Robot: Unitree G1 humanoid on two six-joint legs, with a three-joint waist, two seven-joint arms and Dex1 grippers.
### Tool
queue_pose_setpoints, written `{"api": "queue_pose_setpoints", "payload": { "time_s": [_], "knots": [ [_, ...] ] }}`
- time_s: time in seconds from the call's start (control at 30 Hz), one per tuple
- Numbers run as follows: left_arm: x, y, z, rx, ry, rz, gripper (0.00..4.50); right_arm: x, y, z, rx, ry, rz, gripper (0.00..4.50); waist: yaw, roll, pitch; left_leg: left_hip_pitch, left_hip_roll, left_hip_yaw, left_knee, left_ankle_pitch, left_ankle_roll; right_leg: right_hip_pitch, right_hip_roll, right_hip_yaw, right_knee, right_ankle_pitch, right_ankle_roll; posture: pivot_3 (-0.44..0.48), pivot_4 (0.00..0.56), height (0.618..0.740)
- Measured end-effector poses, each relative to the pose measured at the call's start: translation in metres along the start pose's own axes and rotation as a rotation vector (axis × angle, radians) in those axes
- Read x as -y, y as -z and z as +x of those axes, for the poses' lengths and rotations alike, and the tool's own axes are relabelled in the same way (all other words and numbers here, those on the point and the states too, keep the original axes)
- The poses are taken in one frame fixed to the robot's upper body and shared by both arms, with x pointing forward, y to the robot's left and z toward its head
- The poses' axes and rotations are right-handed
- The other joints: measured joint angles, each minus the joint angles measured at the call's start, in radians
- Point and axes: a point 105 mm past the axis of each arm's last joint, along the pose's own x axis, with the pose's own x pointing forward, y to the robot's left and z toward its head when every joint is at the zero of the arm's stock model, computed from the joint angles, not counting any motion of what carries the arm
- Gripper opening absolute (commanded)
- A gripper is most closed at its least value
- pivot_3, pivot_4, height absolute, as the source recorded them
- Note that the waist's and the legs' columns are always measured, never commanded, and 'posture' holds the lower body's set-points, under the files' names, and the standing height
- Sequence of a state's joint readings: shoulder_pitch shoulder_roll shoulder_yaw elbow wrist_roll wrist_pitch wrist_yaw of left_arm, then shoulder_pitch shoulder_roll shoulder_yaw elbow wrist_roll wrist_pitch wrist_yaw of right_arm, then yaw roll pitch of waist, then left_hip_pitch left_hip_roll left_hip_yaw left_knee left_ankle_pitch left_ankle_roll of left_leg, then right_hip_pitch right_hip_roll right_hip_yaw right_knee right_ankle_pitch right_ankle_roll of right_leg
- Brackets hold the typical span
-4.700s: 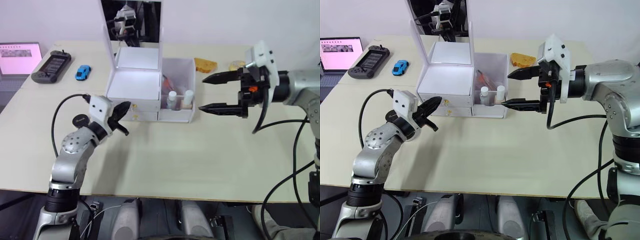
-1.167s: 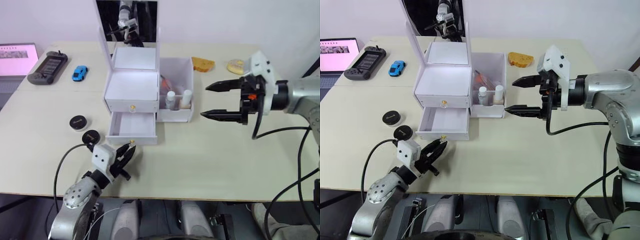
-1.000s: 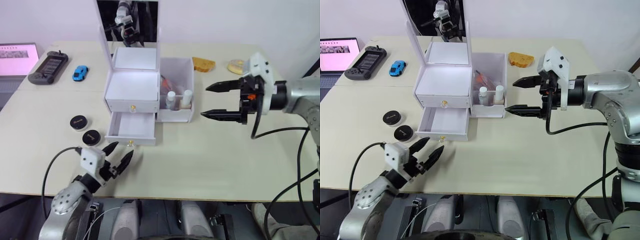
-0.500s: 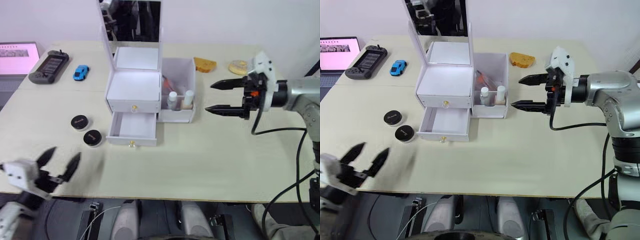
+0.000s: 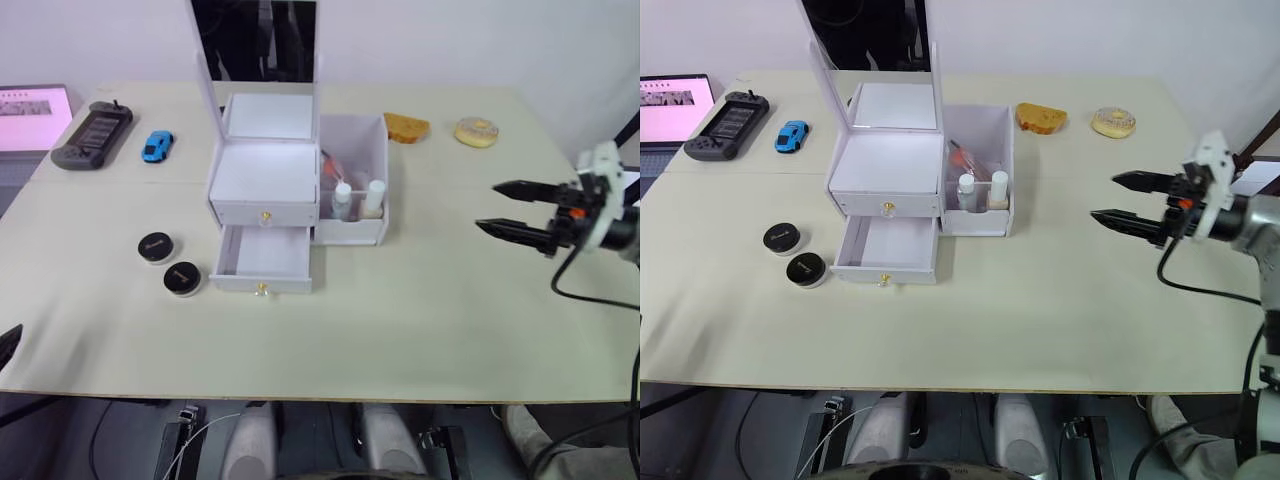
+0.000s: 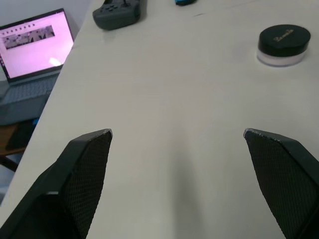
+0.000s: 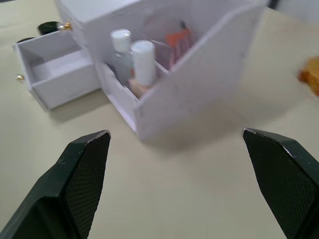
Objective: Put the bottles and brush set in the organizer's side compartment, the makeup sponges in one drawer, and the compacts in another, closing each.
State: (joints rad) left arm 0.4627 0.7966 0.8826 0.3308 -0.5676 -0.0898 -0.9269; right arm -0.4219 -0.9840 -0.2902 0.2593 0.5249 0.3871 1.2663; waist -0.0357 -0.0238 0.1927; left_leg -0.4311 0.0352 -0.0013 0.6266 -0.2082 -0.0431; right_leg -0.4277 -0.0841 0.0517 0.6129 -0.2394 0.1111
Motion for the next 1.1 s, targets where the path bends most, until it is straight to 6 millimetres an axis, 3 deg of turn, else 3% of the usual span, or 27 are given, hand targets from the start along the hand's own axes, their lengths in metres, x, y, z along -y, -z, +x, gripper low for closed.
{"api": "queue_pose_setpoints", "payload": {
  "time_s": [0.13,0.33,0.43,0.6,0.7,0.87,0.97,1.1],
  "knots": [
    [-0.004,0.016,-0.008,-0.040,-0.008,-0.026,4.47,0.006,0.021,-0.012,-0.031,0.058,0.028,4.50,-0.013,0.000,0.000,0.000,0.000,0.001,0.000,0.000,0.000,0.001,-0.001,0.000,0.001,0.001,-0.001,0.000,0.150,0.738],
    [-0.003,0.016,-0.010,-0.042,0.007,-0.020,4.47,0.009,0.021,-0.014,-0.030,0.088,0.022,4.50,-0.022,0.000,0.000,0.003,0.001,0.004,-0.001,-0.001,-0.002,0.000,-0.003,0.000,0.002,0.001,-0.002,0.000,0.150,0.738],
    [-0.001,0.013,-0.008,-0.039,0.012,-0.014,4.47,0.007,0.011,-0.006,0.011,0.069,0.041,4.50,-0.028,0.000,0.000,0.003,0.001,0.005,-0.001,-0.001,-0.002,0.001,-0.003,0.000,0.002,0.001,-0.002,0.000,0.150,0.738],
    [0.015,-0.002,0.003,-0.005,0.060,0.004,4.47,-0.003,-0.021,0.009,0.081,0.008,-0.006,4.50,-0.032,0.000,0.000,0.003,0.001,0.006,-0.001,-0.001,-0.001,0.003,-0.004,0.000,0.002,0.001,-0.002,0.000,0.150,0.738],
    [0.037,-0.013,0.010,0.023,0.097,-0.005,4.47,-0.017,-0.035,0.027,0.117,-0.066,-0.008,4.50,-0.034,0.000,0.000,0.003,0.001,0.006,-0.002,0.000,0.000,0.002,-0.004,0.000,0.002,0.001,-0.002,0.000,0.150,0.738],
    [0.097,-0.025,0.031,0.001,0.246,-0.007,4.47,-0.054,-0.054,0.058,0.095,-0.242,-0.049,4.50,-0.027,0.000,0.000,0.003,0.002,0.006,-0.002,0.000,0.001,0.002,-0.002,0.000,0.004,0.001,-0.002,0.000,0.150,0.738],
    [0.129,-0.033,0.046,-0.018,0.315,-0.013,4.47,-0.071,-0.064,0.065,0.071,-0.318,-0.050,4.50,-0.018,0.000,0.000,0.003,0.001,0.006,-0.001,0.000,0.001,0.002,-0.002,0.000,0.004,0.001,-0.002,0.000,0.150,0.738],
    [0.150,-0.039,0.060,-0.039,0.335,-0.008,4.47,-0.094,-0.082,0.064,0.047,-0.413,-0.106,4.50,-0.008,-0.001,0.000,0.003,0.002,0.005,0.001,0.000,0.001,0.002,0.000,0.000,0.005,0.001,-0.002,0.000,0.150,0.738]
  ]
}}
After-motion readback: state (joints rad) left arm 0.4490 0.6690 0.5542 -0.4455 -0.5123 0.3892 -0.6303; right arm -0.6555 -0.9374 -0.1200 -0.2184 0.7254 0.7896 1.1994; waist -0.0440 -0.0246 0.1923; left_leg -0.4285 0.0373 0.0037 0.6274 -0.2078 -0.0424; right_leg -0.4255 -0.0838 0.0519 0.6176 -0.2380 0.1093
